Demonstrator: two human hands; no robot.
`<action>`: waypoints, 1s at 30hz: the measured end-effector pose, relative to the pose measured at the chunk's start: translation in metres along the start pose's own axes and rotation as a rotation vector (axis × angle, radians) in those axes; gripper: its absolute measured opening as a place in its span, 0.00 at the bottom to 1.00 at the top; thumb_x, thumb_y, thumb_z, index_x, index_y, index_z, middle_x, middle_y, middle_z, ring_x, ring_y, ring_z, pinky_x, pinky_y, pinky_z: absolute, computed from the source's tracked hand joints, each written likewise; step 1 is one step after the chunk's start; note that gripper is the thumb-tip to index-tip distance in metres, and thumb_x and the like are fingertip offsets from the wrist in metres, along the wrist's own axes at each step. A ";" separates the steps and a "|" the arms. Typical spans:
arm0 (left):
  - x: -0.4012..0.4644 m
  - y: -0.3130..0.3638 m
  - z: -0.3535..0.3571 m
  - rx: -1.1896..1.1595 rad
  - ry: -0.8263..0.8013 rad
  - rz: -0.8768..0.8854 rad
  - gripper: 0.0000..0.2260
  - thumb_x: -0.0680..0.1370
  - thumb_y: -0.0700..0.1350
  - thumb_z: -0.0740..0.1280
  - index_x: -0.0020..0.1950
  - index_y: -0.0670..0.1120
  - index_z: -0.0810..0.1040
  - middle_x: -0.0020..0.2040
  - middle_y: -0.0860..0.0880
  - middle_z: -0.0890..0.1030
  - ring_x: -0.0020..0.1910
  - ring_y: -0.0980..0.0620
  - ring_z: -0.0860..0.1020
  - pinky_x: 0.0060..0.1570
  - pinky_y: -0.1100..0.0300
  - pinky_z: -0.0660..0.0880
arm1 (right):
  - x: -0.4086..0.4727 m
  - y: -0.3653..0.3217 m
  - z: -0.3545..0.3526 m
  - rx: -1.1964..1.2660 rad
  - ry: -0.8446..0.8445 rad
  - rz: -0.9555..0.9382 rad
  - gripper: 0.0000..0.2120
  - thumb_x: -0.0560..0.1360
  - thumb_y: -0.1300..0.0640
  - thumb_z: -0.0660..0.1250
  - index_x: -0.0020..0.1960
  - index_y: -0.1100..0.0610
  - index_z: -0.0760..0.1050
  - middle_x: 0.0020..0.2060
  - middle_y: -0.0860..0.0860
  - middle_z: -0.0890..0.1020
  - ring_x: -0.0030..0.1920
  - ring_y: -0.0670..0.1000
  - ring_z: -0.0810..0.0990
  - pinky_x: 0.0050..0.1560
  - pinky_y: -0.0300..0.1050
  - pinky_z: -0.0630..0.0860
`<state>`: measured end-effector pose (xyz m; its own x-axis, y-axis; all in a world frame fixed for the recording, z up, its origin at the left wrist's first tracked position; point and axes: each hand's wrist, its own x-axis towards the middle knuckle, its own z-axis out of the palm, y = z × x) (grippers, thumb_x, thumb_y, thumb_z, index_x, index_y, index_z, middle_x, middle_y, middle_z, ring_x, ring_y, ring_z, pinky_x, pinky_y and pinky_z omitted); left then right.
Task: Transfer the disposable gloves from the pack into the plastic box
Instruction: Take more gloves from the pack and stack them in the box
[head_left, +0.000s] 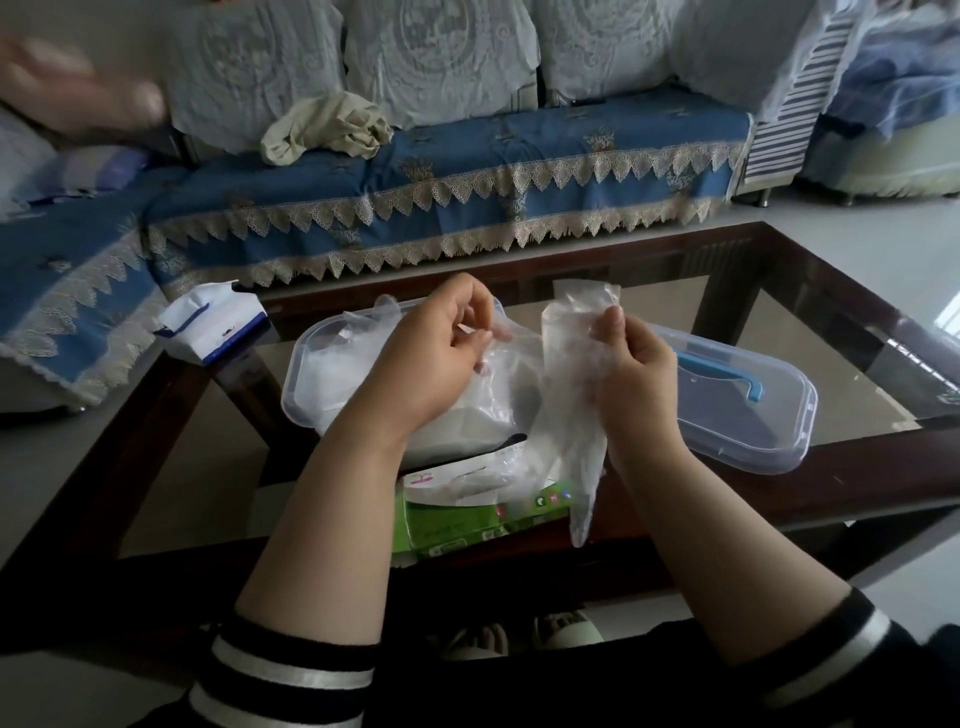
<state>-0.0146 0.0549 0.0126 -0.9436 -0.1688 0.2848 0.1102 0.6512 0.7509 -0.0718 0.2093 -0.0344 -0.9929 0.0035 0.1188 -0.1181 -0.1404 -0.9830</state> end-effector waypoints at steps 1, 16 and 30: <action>0.003 0.001 -0.001 0.006 -0.018 0.010 0.13 0.80 0.34 0.61 0.45 0.53 0.74 0.49 0.54 0.83 0.34 0.58 0.77 0.36 0.68 0.71 | 0.002 0.000 -0.002 0.031 0.032 -0.013 0.19 0.82 0.51 0.57 0.46 0.66 0.75 0.37 0.57 0.76 0.37 0.54 0.73 0.39 0.51 0.72; 0.044 -0.031 -0.068 0.118 0.080 -0.106 0.25 0.82 0.35 0.58 0.72 0.60 0.69 0.40 0.50 0.76 0.35 0.46 0.70 0.36 0.53 0.72 | 0.014 -0.005 -0.020 0.156 0.162 -0.089 0.15 0.83 0.52 0.55 0.41 0.55 0.74 0.35 0.51 0.75 0.37 0.49 0.73 0.37 0.42 0.72; 0.052 -0.082 -0.071 0.809 -0.201 -0.478 0.24 0.81 0.38 0.59 0.77 0.48 0.63 0.77 0.45 0.60 0.71 0.41 0.66 0.69 0.50 0.64 | 0.007 -0.003 0.001 0.112 -0.023 -0.091 0.15 0.82 0.54 0.56 0.43 0.56 0.77 0.37 0.53 0.80 0.37 0.45 0.76 0.37 0.36 0.75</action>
<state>-0.0505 -0.0598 0.0078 -0.8771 -0.4679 -0.1084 -0.4780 0.8726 0.1008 -0.0782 0.2085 -0.0301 -0.9774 -0.0015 0.2114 -0.2043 -0.2502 -0.9464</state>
